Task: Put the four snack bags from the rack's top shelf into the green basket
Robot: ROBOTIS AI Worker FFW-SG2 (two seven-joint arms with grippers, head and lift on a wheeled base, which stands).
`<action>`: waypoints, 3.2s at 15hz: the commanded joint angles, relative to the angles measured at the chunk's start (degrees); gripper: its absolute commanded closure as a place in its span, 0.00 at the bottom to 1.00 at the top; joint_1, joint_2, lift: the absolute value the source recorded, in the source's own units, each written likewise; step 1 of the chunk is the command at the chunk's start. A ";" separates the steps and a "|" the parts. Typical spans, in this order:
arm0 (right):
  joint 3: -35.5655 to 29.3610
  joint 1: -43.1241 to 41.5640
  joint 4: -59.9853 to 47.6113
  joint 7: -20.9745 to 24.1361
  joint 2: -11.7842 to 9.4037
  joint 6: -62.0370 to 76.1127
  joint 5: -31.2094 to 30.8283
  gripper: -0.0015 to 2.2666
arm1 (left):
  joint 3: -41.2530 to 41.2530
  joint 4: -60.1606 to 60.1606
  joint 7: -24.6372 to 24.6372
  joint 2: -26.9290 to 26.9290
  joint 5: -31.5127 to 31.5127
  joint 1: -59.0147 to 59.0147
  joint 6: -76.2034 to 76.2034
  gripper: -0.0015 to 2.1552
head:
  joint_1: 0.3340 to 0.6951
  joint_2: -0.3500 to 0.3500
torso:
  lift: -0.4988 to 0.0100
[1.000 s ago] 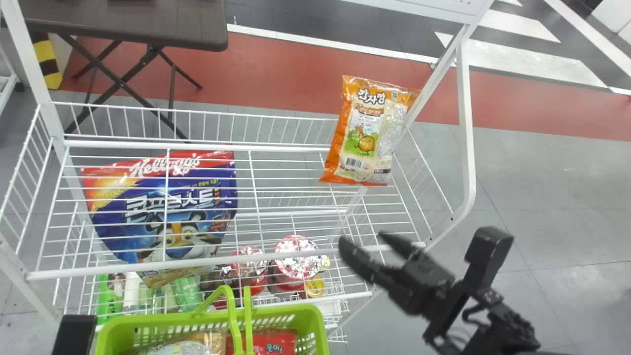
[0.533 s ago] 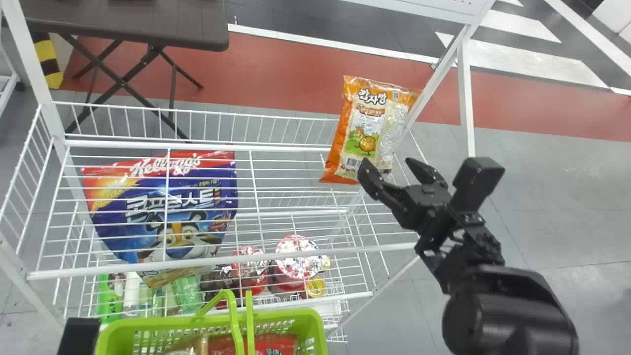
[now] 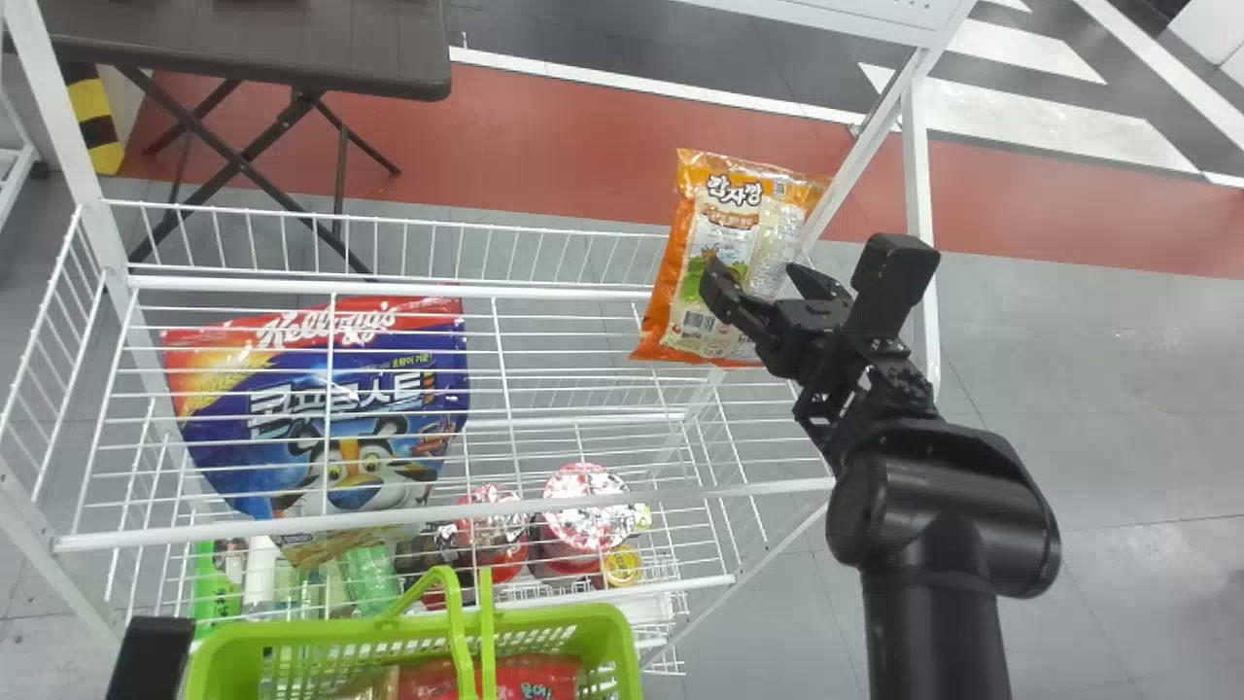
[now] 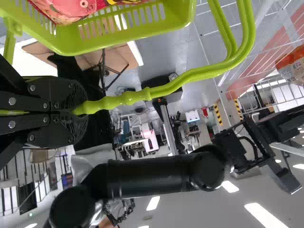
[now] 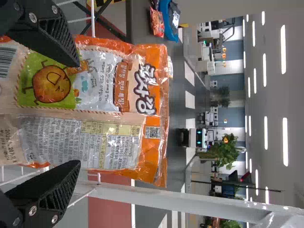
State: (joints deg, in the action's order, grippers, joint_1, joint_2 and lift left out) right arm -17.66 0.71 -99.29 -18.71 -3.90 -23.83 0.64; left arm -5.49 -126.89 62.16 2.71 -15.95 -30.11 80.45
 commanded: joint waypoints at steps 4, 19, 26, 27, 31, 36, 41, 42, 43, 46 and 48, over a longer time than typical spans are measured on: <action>-0.09 -0.36 0.15 -3.52 -0.23 -2.14 -0.29 0.94 | 0.04 0.33 -0.11 0.02 -0.05 0.58 0.19 1.00 | 1.00 0.00 | 0.98; -3.87 23.64 -30.08 -5.10 0.21 -8.12 15.62 0.94 | -0.14 -0.02 -0.73 -0.07 0.04 0.49 0.72 1.00 | 1.00 0.00 | 0.98; -11.87 37.79 -43.09 -14.24 2.14 -34.14 34.17 0.95 | 0.30 -0.37 -0.81 -0.42 -0.22 -0.39 -0.51 1.00 | 1.00 0.00 | 0.98; -12.40 38.93 -43.00 -16.09 2.93 -37.47 35.31 0.95 | 0.30 -0.28 -0.81 -0.51 -0.22 -0.39 -0.51 1.00 | 1.00 0.00 | 0.98; -10.02 41.48 -39.05 -18.82 2.76 -43.63 36.72 0.95 | 0.30 -0.37 -0.64 -0.51 -0.22 -0.47 -0.86 1.00 | 1.00 0.00 | 0.98; -2.03 43.32 -31.58 -19.17 -1.11 -43.45 34.17 0.95 | 0.74 -0.37 -0.29 -0.42 -0.22 -0.83 -1.21 1.00 | 1.00 0.00 | 0.98; 2.98 43.85 -30.79 -20.57 -2.69 -43.98 32.23 0.95 | 0.04 -0.46 -0.55 -0.60 -0.13 -0.83 -1.39 1.00 | 1.00 0.00 | 0.98; 3.51 43.85 -30.79 -20.57 -2.95 -44.86 32.41 0.92 | 0.12 -0.46 -0.46 -0.42 -0.13 -0.83 -1.39 1.00 | 1.00 0.00 | 0.98; 3.60 43.85 -30.61 -20.66 -2.87 -44.86 32.67 0.80 | 0.21 -0.64 -0.38 -0.42 -0.13 -1.00 -1.39 1.00 | 1.00 0.00 | 0.98; -0.09 43.76 -31.49 -21.45 -2.52 -45.21 35.66 0.00 | 0.21 -1.25 -0.46 -0.42 -0.13 -1.27 -1.21 1.00 | 1.00 0.00 | 0.98; -2.47 43.76 -32.72 -22.07 -2.08 -47.49 37.07 0.01 | 0.12 -1.25 -0.55 -0.42 -0.13 -1.35 -1.21 1.00 | 1.00 0.00 | 0.98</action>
State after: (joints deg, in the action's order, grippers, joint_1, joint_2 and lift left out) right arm -18.54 44.47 -131.21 -40.63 -6.32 -70.01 36.74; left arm -5.30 -128.12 61.60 2.29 -16.08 -31.39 79.22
